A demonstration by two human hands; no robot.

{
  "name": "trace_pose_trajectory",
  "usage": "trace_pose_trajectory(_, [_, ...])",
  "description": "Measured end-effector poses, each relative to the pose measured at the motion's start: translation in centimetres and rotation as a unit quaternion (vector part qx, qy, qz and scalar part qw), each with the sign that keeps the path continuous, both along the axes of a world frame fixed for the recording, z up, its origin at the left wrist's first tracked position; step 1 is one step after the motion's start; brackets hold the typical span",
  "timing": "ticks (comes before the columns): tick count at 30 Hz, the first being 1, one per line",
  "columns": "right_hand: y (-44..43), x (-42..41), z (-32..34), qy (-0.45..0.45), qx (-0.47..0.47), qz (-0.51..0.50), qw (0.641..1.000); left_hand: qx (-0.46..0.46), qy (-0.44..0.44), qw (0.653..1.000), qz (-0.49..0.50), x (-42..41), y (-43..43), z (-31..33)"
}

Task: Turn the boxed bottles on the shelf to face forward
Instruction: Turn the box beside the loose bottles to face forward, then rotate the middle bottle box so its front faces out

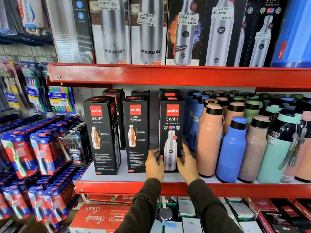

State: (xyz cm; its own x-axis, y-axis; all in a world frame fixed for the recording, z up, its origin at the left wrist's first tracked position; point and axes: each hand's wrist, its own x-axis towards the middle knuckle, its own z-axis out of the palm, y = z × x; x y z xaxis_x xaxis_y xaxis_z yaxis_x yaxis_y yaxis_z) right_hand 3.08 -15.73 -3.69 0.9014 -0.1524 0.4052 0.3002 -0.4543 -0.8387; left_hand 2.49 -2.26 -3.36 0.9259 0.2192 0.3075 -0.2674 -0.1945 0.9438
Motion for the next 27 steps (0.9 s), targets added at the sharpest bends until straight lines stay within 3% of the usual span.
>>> trace_pose_trajectory(7, [0.8,-1.7,0.0,-0.064,0.054,-0.068,0.994,0.013,-0.033,0.999,-0.007,-1.3,0.3,0.0])
trace_pose_trajectory(11, [2.1,-3.6,0.7,-0.152,0.089,-0.120,0.977,0.001,-0.109,0.994,0.003,-2.8,2.0,-0.1])
trace_pose_trajectory(16, [5.7,-5.5,1.6,-0.228,0.061,-0.069,0.969,0.025,-0.210,0.976,0.044,-4.5,4.9,0.8])
trace_pose_trajectory(21, [10.0,-5.3,1.7,-0.162,0.052,0.037,0.985,0.052,-0.256,0.957,0.127,-4.1,7.8,1.8])
trace_pose_trajectory(27, [12.8,-3.5,1.2,-0.021,0.043,0.034,0.998,0.030,-0.114,0.988,0.097,-2.2,9.8,1.5])
